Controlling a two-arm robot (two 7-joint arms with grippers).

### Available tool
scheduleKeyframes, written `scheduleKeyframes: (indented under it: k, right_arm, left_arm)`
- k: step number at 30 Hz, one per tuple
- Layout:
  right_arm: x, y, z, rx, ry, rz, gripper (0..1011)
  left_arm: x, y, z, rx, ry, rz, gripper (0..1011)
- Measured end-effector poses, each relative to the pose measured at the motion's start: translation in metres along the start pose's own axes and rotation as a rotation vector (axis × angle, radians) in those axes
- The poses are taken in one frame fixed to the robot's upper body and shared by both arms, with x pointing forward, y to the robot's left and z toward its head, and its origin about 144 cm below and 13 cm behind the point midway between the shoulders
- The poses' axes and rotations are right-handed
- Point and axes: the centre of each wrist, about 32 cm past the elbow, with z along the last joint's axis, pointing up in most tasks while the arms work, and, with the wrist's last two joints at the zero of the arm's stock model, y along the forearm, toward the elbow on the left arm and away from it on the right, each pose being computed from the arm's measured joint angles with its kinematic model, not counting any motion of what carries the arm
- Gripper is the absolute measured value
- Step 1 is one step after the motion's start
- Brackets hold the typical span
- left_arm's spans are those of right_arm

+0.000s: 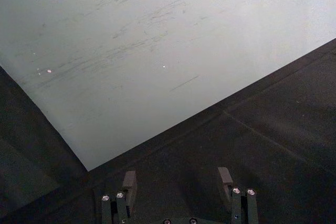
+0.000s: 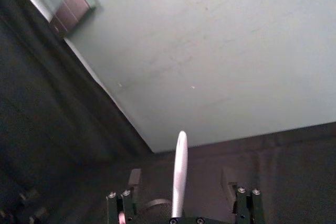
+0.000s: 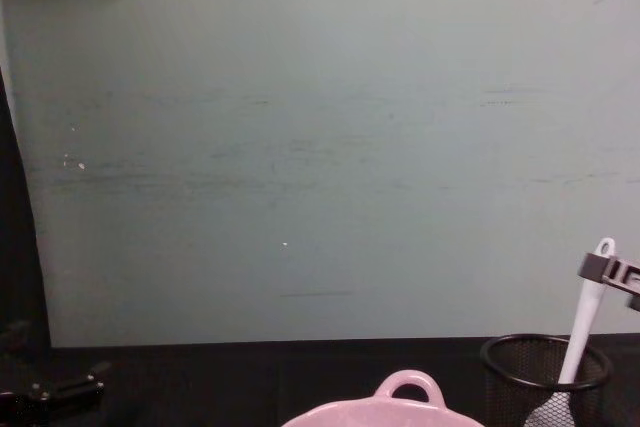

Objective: Use the one hand to pick up the spoon and stir the clear water in the bowl.

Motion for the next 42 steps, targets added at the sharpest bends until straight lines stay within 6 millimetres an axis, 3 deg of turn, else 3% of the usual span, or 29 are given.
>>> scheduleKeyframes:
  k: [8, 14, 19, 24, 34, 42]
  right_arm:
    - [-0.019, -0.033, 0.028, -0.081, -0.225, -0.095, 1002]
    - [-0.031, -0.039, 0.038, -0.137, -0.436, -0.2, 1003]
    - [-0.034, -0.031, 0.032, -0.155, -0.622, -0.277, 1003]
    - [-0.025, -0.023, 0.018, -0.156, -0.711, -0.319, 1003]
    - [-0.005, -0.02, -0.006, -0.161, -0.662, -0.286, 1003]
    - [-0.003, -0.019, -0.007, -0.161, -0.652, -0.269, 1002]
  left_arm:
    - [0.0, 0.0, 0.0, 0.0, 0.0, 0.0, 1005]
    - [0.0, 0.0, 0.0, 0.0, 0.0, 0.0, 1005]
    - [0.0, 0.0, 0.0, 0.0, 0.0, 0.0, 1005]
    - [0.0, 0.0, 0.0, 0.0, 0.0, 0.0, 1005]
    - [0.0, 0.0, 0.0, 0.0, 0.0, 0.0, 1005]
    - [0.0, 0.0, 0.0, 0.0, 0.0, 0.0, 1005]
